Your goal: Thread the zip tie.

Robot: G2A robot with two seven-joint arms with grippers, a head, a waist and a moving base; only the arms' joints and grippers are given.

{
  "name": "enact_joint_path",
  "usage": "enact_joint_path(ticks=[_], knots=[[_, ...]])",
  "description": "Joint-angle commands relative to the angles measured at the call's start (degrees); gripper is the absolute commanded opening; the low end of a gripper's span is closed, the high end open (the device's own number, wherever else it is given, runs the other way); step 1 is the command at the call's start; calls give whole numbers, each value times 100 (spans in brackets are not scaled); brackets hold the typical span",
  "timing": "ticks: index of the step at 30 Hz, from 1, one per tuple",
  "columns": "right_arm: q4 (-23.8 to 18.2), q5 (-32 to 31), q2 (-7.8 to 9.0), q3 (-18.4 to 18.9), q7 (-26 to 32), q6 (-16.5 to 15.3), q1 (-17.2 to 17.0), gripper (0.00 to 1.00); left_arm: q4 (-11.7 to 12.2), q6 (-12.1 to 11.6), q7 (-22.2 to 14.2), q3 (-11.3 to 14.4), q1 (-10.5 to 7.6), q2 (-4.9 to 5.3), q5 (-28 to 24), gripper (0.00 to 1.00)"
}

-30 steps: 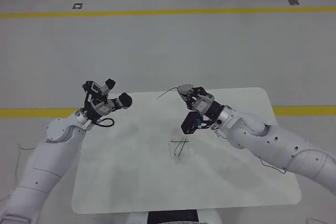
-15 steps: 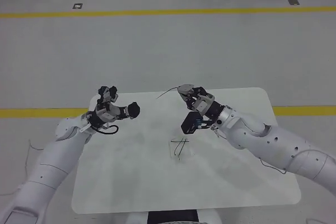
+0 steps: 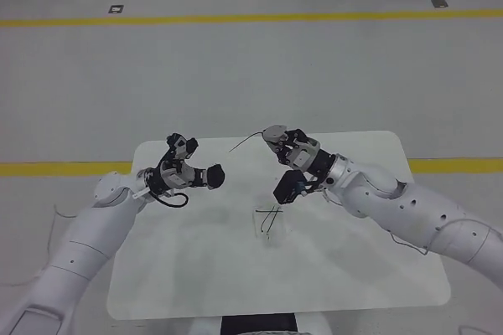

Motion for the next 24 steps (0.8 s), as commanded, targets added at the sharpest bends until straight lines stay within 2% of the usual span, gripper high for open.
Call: enact_joint_path(ticks=[1, 4, 17, 21, 24], knots=[[16, 0, -42, 0, -87, -61, 32, 0, 67, -6, 42, 68, -49, -38, -25, 100], [95, 0, -106, 0, -331, -224, 72, 0, 155, -26, 28, 123, -100, -79, -92, 100], [102, 0, -106, 2, -319, -238, 71, 0, 155, -26, 28, 123, -100, -79, -92, 100], [137, 0, -102, 0, -355, -678, 212, 0, 155, -26, 28, 123, -100, -79, -92, 100], [135, 0, -102, 0, -387, -834, 221, 0, 155, -26, 28, 123, -100, -79, -92, 100]])
